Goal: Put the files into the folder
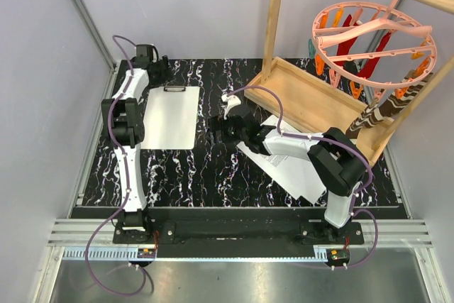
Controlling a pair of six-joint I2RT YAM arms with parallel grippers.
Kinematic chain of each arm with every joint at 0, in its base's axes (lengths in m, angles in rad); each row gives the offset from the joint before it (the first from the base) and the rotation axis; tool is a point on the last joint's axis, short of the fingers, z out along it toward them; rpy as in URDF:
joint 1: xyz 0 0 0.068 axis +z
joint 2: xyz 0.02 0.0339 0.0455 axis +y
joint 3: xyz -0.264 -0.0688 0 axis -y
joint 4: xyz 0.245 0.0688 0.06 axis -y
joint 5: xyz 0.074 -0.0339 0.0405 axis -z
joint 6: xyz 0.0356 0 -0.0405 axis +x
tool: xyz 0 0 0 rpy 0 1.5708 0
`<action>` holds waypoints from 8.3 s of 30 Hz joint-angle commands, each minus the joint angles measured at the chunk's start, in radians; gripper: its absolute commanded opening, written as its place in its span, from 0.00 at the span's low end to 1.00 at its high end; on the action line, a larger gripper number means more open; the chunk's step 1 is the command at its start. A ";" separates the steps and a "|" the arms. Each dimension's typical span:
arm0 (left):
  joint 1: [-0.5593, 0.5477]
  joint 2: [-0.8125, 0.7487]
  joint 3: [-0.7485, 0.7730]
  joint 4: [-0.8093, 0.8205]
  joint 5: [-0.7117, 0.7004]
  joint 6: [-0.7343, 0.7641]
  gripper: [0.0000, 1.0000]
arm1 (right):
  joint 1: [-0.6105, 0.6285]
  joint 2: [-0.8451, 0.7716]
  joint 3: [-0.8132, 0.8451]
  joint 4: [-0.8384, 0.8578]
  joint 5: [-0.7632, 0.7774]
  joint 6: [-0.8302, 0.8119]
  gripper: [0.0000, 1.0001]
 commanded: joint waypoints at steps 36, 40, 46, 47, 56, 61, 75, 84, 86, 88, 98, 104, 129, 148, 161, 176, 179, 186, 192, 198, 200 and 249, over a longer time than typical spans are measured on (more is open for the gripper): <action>0.089 -0.550 -0.923 0.213 0.087 -0.451 0.59 | -0.004 0.103 0.052 0.047 -0.163 0.051 0.99; 0.049 -0.768 -1.053 0.159 -0.057 -0.323 0.77 | -0.005 0.106 0.049 0.040 -0.185 0.072 1.00; -0.166 -0.818 -0.905 -0.072 -0.377 0.087 0.89 | -0.005 0.066 0.024 0.033 -0.169 0.037 1.00; -0.203 -0.769 -0.861 -0.109 -0.361 0.128 0.88 | -0.004 0.060 0.020 0.033 -0.173 0.030 1.00; -0.275 -0.626 -0.791 -0.224 -0.365 0.337 0.80 | -0.005 0.010 -0.014 0.040 -0.168 -0.004 1.00; -0.280 -0.554 -0.765 -0.232 -0.278 0.369 0.86 | -0.008 0.007 -0.020 0.052 -0.180 0.000 0.99; -0.234 -0.396 -0.704 -0.255 -0.267 0.271 0.65 | -0.011 -0.006 -0.042 0.081 -0.180 0.013 1.00; -0.080 -0.471 -0.825 -0.220 -0.326 0.127 0.38 | -0.013 -0.029 -0.048 0.069 -0.162 0.014 0.99; -0.079 -0.481 -0.819 -0.217 -0.359 0.125 0.38 | -0.014 -0.035 -0.048 0.060 -0.159 0.023 1.00; -0.071 -0.488 -0.825 -0.217 -0.391 0.113 0.38 | -0.013 -0.047 -0.043 0.029 -0.140 0.033 1.00; -0.141 -0.821 -0.799 -0.240 -0.548 0.010 0.89 | -0.095 -0.378 -0.089 -0.528 0.226 0.242 1.00; -0.536 -0.850 -0.830 0.008 -0.033 -0.095 0.81 | -0.260 -0.752 -0.324 -0.722 0.272 0.379 1.00; -0.821 -0.282 -0.710 0.320 0.141 -0.433 0.74 | -0.467 -1.065 -0.570 -1.112 0.415 0.783 1.00; -0.738 -0.322 -0.797 0.313 0.196 -0.416 0.74 | -0.475 -0.900 -0.629 -0.939 0.114 0.715 1.00; -0.738 -0.328 -0.830 0.334 0.208 -0.430 0.74 | -0.475 -0.764 -0.637 -0.758 0.007 0.737 1.00; -0.738 -0.323 -0.808 0.293 0.201 -0.399 0.74 | -0.473 -0.970 -0.689 -0.496 -0.077 0.663 1.00; -0.738 -0.323 -0.811 0.293 0.204 -0.404 0.74 | -0.475 -0.986 -0.717 -0.410 -0.108 0.675 1.00; -0.740 -0.330 -0.816 0.291 0.213 -0.410 0.74 | -0.475 -0.997 -0.735 -0.384 -0.090 0.717 1.00; -0.741 -0.337 -0.816 0.291 0.210 -0.416 0.74 | -0.475 -1.006 -0.809 -0.472 -0.105 0.847 1.00; -0.747 -0.334 -0.819 0.300 0.216 -0.425 0.74 | -0.475 -1.040 -0.790 -0.571 -0.027 0.821 0.91; -0.747 -0.333 -0.817 0.297 0.221 -0.425 0.74 | -0.473 -1.034 -0.758 -0.646 -0.005 0.806 0.85; -0.223 -1.199 -1.187 -0.198 -0.163 -0.156 0.67 | -0.127 -0.609 0.191 -0.585 -0.346 0.164 0.00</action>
